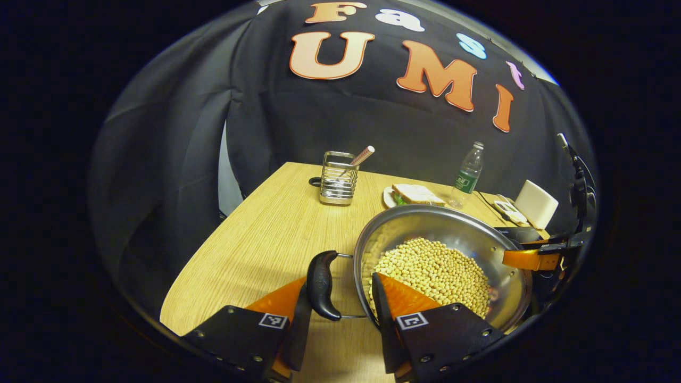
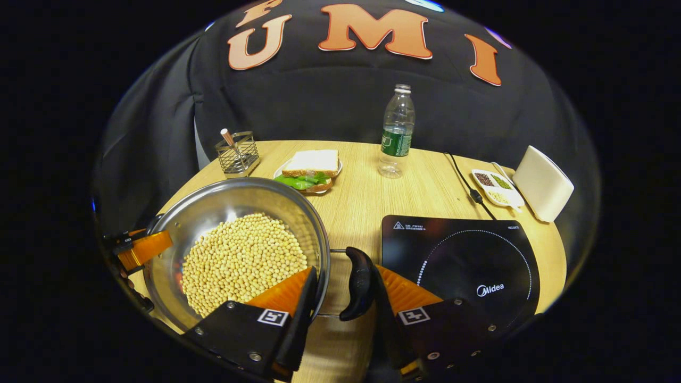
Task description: First push the handle of the pot to place it horizontally, then grasp the pot with both hands and set it on the induction cooktop.
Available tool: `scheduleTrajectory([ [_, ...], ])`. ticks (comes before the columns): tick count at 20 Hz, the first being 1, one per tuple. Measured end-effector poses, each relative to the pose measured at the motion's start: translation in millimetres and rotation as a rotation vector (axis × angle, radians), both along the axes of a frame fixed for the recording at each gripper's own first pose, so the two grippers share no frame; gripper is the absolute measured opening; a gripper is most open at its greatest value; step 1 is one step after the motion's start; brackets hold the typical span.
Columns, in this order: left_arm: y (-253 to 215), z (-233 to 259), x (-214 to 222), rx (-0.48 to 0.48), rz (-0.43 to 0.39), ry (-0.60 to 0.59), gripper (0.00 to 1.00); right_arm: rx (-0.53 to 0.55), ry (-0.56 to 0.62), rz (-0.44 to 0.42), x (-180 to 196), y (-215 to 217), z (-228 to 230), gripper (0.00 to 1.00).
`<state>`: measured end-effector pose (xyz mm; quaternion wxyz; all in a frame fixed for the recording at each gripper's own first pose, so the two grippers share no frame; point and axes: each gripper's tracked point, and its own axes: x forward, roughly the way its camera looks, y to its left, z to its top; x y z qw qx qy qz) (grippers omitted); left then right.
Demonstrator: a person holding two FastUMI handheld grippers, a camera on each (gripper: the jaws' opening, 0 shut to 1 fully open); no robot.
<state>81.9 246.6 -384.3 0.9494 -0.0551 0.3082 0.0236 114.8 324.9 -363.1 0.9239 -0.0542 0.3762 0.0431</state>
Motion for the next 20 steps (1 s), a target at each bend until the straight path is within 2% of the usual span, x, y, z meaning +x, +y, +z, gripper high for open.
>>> scheduleTrajectory([
  [1, -1.9, 0.3, -2.8, -0.008, 0.014, 0.007, 0.58, 0.007, 0.005, 0.001, -0.6, -0.9, 0.2, 0.57],
  [2, -4.9, -0.1, -7.0, -0.022, 0.019, 0.015, 0.56, 0.018, 0.008, -0.005, -1.0, -1.6, 1.5, 0.60],
  [3, -8.7, 1.1, -11.0, -0.037, 0.025, 0.024, 0.56, 0.020, 0.014, -0.004, -0.6, -2.1, 4.2, 0.53],
  [8, -24.1, 36.1, -26.3, -0.008, 0.030, -0.010, 0.57, 0.041, -0.053, -0.006, 4.9, -15.9, 29.4, 0.53],
  [14, -62.7, 67.5, -25.9, 0.007, -0.004, -0.050, 0.56, 0.052, -0.091, -0.027, -14.8, -45.6, 72.1, 0.52],
  [20, -120.5, 84.3, -22.6, -0.001, -0.064, -0.056, 0.56, 0.093, -0.099, -0.101, -32.2, -102.3, 82.7, 0.52],
])
